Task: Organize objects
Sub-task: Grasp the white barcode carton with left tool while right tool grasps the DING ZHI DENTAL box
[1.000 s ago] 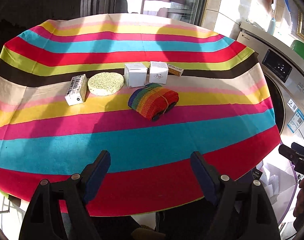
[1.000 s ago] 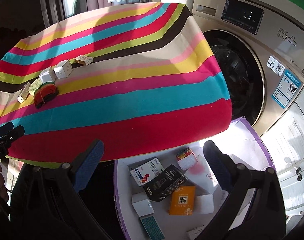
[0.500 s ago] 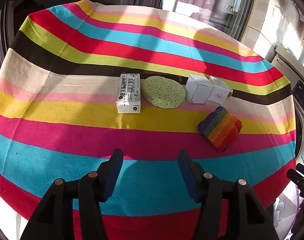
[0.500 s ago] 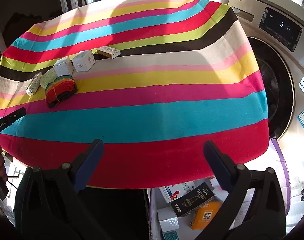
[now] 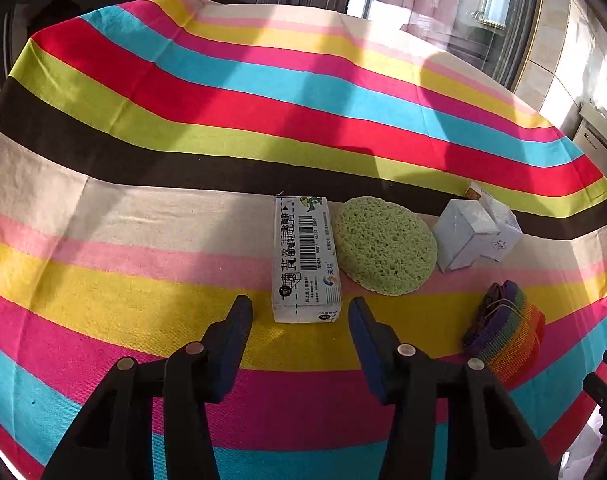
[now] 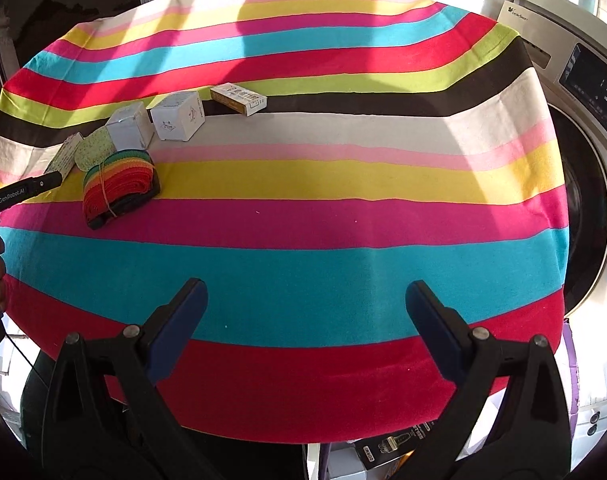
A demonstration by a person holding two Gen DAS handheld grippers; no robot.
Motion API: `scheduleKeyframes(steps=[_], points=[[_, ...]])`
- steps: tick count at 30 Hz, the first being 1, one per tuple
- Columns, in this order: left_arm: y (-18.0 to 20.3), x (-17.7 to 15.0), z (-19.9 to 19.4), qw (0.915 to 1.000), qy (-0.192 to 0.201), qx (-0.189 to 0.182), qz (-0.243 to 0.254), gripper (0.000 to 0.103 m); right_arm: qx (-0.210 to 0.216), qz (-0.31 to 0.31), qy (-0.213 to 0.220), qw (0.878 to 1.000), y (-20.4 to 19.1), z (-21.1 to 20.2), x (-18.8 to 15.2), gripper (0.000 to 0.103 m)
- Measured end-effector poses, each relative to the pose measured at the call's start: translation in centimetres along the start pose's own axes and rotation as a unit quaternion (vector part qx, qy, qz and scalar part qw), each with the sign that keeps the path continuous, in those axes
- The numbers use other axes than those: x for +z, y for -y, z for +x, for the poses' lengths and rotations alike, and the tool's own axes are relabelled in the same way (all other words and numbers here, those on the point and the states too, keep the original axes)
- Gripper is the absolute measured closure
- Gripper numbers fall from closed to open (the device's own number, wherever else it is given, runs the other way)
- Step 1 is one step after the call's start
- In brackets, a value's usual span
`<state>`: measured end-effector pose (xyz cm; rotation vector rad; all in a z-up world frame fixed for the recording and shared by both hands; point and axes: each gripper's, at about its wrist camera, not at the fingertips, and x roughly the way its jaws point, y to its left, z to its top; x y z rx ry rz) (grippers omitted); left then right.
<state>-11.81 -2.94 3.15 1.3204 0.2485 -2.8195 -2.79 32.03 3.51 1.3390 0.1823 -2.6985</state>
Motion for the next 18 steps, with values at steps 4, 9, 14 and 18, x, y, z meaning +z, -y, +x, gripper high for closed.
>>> scheduleKeyframes(steps=[4,9,14,18], points=[[0.1,1.1,1.1,0.9999,0.002,0.010,0.012,0.067,0.005,-0.004,0.001,1.000,-0.4,0.9,0.9,0.003],[0.5,2.4,2.1,0.9997,0.002,0.012,0.021,0.069,0.010,-0.017,0.005,1.000,-1.2,2.5,2.6,0.003],[0.6,3.4,2.9,0.9997,0.001,0.012,0.019,0.069,0.015,-0.032,0.013,0.999,-2.2,4.6,5.4,0.003],[0.3,3.8,3.2,0.9997,0.001,0.014,0.019,0.069,0.015,-0.044,0.017,0.999,-2.8,6.7,8.0,0.005]])
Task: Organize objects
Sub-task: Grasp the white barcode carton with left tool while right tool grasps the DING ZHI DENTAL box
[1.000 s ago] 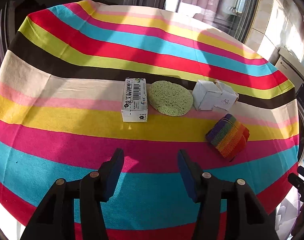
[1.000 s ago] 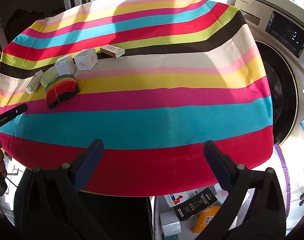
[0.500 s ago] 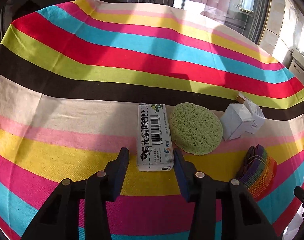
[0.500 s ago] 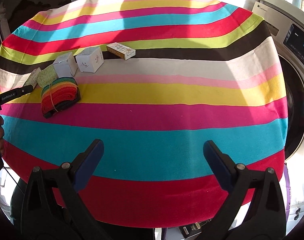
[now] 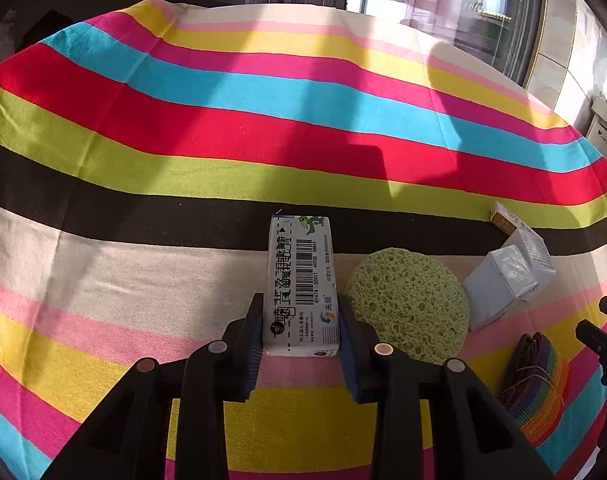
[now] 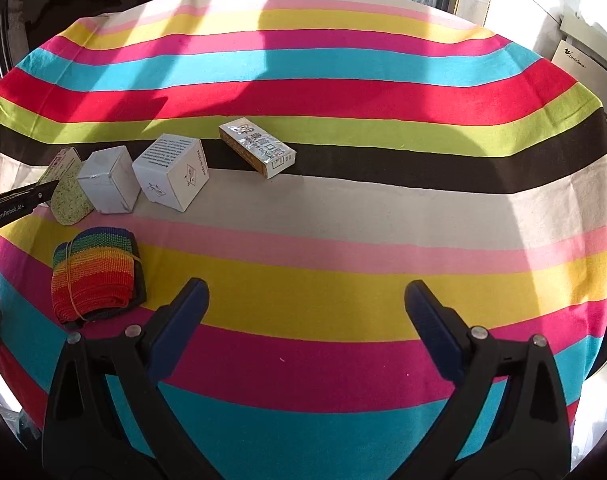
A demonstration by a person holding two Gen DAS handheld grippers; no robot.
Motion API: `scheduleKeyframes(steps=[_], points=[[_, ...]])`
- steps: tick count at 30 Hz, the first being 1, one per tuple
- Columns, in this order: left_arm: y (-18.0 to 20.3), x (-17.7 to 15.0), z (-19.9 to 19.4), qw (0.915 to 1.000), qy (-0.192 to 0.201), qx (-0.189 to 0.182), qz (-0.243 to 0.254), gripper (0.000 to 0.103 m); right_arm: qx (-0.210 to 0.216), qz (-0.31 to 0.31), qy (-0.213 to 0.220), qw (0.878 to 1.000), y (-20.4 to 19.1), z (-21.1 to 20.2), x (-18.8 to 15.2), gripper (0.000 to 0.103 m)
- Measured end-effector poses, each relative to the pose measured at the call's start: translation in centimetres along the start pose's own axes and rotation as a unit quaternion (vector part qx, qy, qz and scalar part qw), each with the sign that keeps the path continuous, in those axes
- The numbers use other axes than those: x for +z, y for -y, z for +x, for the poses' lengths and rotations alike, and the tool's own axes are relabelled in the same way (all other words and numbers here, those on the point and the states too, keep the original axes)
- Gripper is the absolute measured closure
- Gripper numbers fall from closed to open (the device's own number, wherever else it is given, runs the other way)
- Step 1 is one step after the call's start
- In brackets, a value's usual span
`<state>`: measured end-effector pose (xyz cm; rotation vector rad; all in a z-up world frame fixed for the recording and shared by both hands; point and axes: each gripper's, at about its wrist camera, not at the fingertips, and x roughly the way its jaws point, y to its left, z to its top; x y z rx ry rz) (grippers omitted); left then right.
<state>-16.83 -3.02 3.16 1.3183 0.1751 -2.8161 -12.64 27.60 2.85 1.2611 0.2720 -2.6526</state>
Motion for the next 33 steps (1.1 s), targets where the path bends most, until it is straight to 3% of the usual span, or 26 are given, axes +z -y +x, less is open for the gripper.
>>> scheduleKeyframes(steps=[5,13,21,25,29,33], points=[[-0.6,0.2,-0.1,1.0000,0.000,-0.007,-0.006,0.069,0.006,-0.004,-0.004,1.000,0.0,2.7,3.1,0.011],[-0.6,0.3,0.0,1.0000,0.000,-0.007,-0.004,0.069,0.027,-0.060,0.001,0.998,-1.9,6.2,6.8,0.012],[-0.7,0.3,0.1,1.0000,0.000,-0.005,-0.002,0.069,0.065,-0.088,-0.011,0.994,-2.7,8.7,8.3,0.027],[-0.6,0.3,0.1,1.0000,-0.001,-0.001,0.001,0.069,0.093,-0.076,-0.014,0.993,-2.5,9.2,8.8,0.041],[-0.5,0.3,0.2,1.0000,-0.001,0.001,0.003,0.069,0.099,-0.067,-0.013,0.993,-2.8,8.7,8.7,0.068],[-0.5,0.4,0.2,1.0000,-0.001,0.002,0.004,0.069,0.095,-0.059,-0.014,0.994,-2.8,7.5,7.5,0.068]])
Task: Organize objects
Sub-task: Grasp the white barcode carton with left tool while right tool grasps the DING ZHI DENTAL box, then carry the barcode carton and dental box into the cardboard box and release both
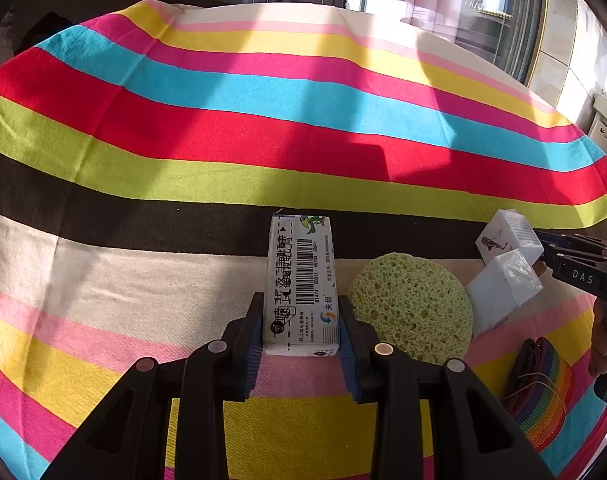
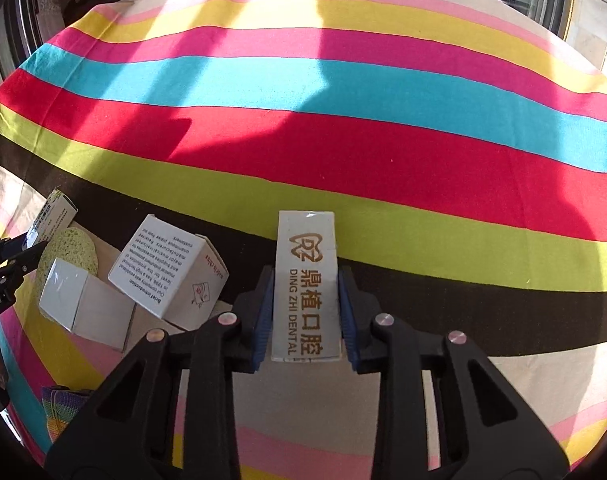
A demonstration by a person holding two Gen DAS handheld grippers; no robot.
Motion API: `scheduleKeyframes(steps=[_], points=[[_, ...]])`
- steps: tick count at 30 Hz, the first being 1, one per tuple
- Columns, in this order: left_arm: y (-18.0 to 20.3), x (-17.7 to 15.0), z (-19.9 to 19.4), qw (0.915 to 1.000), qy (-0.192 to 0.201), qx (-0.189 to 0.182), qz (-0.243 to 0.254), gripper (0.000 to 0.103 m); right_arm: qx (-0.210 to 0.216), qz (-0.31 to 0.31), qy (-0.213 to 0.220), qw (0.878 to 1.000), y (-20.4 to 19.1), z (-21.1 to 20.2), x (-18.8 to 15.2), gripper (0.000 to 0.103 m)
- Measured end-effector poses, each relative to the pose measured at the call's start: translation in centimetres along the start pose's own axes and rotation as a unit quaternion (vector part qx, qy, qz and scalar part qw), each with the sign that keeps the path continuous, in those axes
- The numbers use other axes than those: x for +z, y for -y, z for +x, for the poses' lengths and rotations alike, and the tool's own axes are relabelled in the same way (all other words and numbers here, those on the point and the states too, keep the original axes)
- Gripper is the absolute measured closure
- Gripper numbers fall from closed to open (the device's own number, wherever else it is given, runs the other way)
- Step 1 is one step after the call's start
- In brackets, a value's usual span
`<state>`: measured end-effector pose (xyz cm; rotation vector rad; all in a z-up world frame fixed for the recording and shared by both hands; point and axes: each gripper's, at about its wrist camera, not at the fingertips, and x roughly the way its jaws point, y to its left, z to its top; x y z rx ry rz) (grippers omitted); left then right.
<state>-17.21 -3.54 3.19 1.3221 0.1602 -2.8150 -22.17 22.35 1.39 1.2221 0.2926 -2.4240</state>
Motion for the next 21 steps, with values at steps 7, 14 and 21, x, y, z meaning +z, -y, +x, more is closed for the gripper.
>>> scheduleKeyframes(steps=[7,14,21], points=[[0.2,-0.4,-0.3,1.0000,-0.001,0.004,0.000,0.069,-0.022,0.023,-0.003,0.999,-0.4,-1.9,-2.5,0.068],[0.0,-2.2,-1.9,0.9999,-0.007,-0.001,-0.015,0.069,-0.037,0.041,-0.005,0.998,-0.7,-4.1,-5.5,0.068],[0.3,-4.6,-3.8,0.9997,-0.009,-0.001,-0.021,0.069,-0.047,0.055,-0.008,0.997,-1.4,-6.2,-8.3,0.068]])
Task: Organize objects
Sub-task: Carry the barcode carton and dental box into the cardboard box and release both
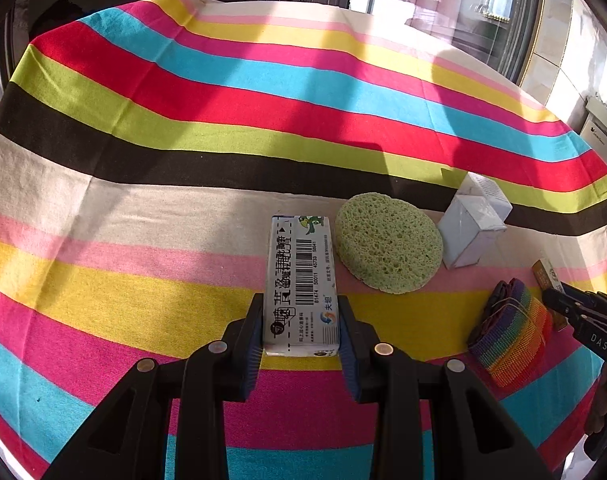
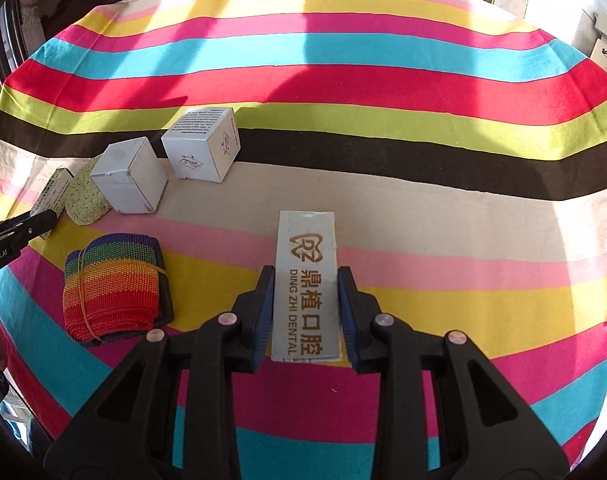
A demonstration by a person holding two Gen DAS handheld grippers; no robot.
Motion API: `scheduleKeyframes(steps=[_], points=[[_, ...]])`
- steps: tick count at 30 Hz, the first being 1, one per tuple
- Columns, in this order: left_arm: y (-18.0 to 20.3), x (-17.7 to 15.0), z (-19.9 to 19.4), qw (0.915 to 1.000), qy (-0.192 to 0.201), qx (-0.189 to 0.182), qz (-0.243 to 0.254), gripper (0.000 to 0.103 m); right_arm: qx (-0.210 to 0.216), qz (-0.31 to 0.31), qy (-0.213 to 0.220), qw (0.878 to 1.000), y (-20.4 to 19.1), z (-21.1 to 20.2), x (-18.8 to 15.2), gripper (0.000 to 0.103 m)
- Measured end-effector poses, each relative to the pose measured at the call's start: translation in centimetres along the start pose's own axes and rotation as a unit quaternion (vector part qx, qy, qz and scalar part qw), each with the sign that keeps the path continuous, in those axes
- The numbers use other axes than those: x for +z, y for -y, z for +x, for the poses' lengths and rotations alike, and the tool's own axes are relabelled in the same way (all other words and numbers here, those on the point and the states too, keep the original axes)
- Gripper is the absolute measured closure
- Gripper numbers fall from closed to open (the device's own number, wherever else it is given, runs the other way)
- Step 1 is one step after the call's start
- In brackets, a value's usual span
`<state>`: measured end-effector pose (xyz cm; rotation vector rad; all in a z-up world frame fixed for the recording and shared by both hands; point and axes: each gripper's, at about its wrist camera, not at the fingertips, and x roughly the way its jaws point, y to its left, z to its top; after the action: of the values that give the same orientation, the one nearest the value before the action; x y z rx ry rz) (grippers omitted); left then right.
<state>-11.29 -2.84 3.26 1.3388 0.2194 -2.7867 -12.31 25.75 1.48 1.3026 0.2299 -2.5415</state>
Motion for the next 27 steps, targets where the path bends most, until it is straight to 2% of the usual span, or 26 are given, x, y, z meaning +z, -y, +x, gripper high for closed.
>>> scheduleKeyframes(steps=[14,27], points=[[2.3,-4.6,-3.4,0.9993,-0.011,-0.036,0.000,0.069,-0.014,0.019,-0.005,1.000,0.1,-4.1,-5.6,0.068],[7.3,-6.5,-4.9,0.9947,-0.026,-0.095,0.031,0.069,-0.012,0.061,-0.005,0.998,1.5,-7.3,-9.3,0.068]])
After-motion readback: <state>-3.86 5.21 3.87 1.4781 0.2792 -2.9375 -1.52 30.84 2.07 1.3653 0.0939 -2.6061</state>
